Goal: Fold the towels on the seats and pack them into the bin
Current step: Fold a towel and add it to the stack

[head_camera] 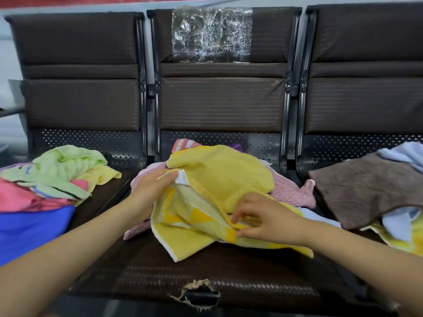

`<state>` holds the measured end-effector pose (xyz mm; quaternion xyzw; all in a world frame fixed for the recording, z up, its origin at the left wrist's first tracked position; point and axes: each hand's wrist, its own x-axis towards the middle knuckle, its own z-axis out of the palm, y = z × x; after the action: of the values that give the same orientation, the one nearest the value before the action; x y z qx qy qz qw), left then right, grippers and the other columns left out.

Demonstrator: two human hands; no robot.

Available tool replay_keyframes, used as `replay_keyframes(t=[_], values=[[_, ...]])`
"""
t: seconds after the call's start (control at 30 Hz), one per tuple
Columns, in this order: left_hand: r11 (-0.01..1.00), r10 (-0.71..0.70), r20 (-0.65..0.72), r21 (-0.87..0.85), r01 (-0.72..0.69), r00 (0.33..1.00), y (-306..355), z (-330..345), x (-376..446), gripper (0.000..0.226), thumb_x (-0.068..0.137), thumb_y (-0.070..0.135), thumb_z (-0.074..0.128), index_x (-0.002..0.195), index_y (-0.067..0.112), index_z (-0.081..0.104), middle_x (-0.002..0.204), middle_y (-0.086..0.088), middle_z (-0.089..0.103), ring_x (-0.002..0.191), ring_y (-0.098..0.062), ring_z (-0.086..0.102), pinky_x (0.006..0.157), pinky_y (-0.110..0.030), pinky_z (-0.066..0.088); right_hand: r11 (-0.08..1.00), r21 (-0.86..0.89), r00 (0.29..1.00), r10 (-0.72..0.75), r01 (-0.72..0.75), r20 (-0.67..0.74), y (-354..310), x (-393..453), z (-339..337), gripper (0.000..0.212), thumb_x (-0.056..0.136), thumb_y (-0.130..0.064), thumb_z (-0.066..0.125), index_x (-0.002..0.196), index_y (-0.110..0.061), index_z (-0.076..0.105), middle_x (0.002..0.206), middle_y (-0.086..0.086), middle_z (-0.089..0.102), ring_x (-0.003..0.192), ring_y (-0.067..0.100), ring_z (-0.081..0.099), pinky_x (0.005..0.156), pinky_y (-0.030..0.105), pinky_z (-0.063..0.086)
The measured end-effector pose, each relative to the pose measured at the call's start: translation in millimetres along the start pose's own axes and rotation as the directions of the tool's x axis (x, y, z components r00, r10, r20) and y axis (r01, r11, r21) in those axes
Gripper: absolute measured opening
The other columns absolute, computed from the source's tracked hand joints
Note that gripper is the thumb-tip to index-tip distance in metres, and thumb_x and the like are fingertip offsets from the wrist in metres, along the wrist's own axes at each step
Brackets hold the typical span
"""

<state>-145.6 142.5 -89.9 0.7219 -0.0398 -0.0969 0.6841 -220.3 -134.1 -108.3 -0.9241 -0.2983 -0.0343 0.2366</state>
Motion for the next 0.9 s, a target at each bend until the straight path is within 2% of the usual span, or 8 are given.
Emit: replay_keyframes(t=[0.17,0.27,0.37,0.47,0.63,0.7,0.77,0.9], values=[[0.999,0.038,-0.146,0.013,-0.036,0.989,5.5,3.9,6.3,0.022,0.095,0.03,0.056,0.112,0.02,0.066,0.111,-0.005,0.069,0.102,-0.022,0.066,0.089,-0.041,0.052,0.977,-0.176,0.975,0.149,-0.12,0.163,0.1,12.4,-6.6,0.022,0.083,-0.032,0.068,0.092,-0.015,0.059,0.092,-0.004,0.054,0.086,0.013,0.049,0.08,0.032,0.042],[0.997,0.07,-0.264,0.001,-0.072,0.962,10.0,0.2,11.2,0.016,0.096,0.027,0.053,0.102,0.022,0.067,0.105,-0.004,0.068,0.096,-0.02,0.064,0.076,-0.035,0.052,0.981,-0.029,0.958,0.193,-0.191,0.211,3.7,12.8,-24.8,0.022,0.094,-0.027,0.058,0.074,-0.021,0.052,0.074,-0.01,0.048,0.067,0.004,0.045,0.065,0.022,0.038],[0.995,0.04,-0.381,-0.066,-0.071,0.924,13.2,-8.2,20.3,0.016,0.096,0.028,0.052,0.096,0.021,0.066,0.105,-0.006,0.067,0.095,-0.021,0.063,0.082,-0.037,0.051,0.954,0.08,0.955,0.279,-0.288,0.1,14.1,13.1,-50.4,0.037,0.096,-0.029,0.056,0.064,-0.014,0.044,0.061,-0.005,0.037,0.054,0.005,0.035,0.056,0.025,0.03],[0.998,0.068,-0.43,0.037,-0.058,0.9,11.8,-13.6,26.0,0.018,0.096,0.03,0.051,0.094,0.021,0.066,0.104,-0.004,0.066,0.093,-0.019,0.06,0.082,-0.035,0.047,0.893,0.22,0.91,0.412,-0.393,-0.047,31.4,11.9,-69.8,0.04,0.092,-0.034,0.06,0.076,0.003,0.059,0.066,0.004,0.05,0.062,0.012,0.047,0.06,0.03,0.036],[0.928,0.036,-0.306,0.363,0.081,0.951,-3.8,-10.0,36.3,0.033,0.081,0.057,0.049,0.104,0.037,0.063,0.114,0.007,0.061,0.106,-0.021,0.056,0.099,-0.044,0.045,0.699,0.612,0.654,0.664,-0.37,-0.363,49.4,17.6,-55.5,0.027,0.087,-0.025,0.069,0.077,0.0,0.066,0.073,0.011,0.059,0.067,0.017,0.054,0.064,0.031,0.04],[0.833,-0.014,-0.27,0.529,0.16,0.963,-23.5,-17.1,53.0,0.048,0.073,0.064,0.047,0.114,0.041,0.059,0.116,0.011,0.062,0.102,-0.018,0.058,0.089,-0.041,0.05,0.493,0.785,0.585,0.783,-0.376,-0.212,58.3,24.8,-34.8,0.013,0.087,-0.02,0.069,0.084,-0.007,0.067,0.086,0.01,0.064,0.072,0.021,0.059,0.071,0.032,0.047],[0.847,-0.092,-0.27,0.484,0.218,0.959,-52.4,-29.9,78.0,0.055,0.076,0.063,0.055,0.123,0.034,0.057,0.111,0.005,0.065,0.094,-0.018,0.061,0.074,-0.034,0.054,0.245,0.865,0.568,0.821,-0.437,0.055,63.5,29.7,-22.2,0.003,0.089,-0.019,0.067,0.091,-0.017,0.065,0.107,0.01,0.068,0.092,0.028,0.066,0.087,0.04,0.053],[0.939,-0.168,-0.235,0.259,0.228,0.957,-27.1,-7.7,53.4,0.032,0.089,0.042,0.058,0.12,0.033,0.058,0.107,-0.005,0.067,0.098,-0.029,0.063,0.083,-0.041,0.054,0.128,0.929,0.627,0.768,-0.348,0.129,66.4,29.2,-28.2,0.025,0.089,-0.018,0.066,0.113,-0.01,0.064,0.111,0.017,0.069,0.101,0.033,0.066,0.088,0.043,0.054]])
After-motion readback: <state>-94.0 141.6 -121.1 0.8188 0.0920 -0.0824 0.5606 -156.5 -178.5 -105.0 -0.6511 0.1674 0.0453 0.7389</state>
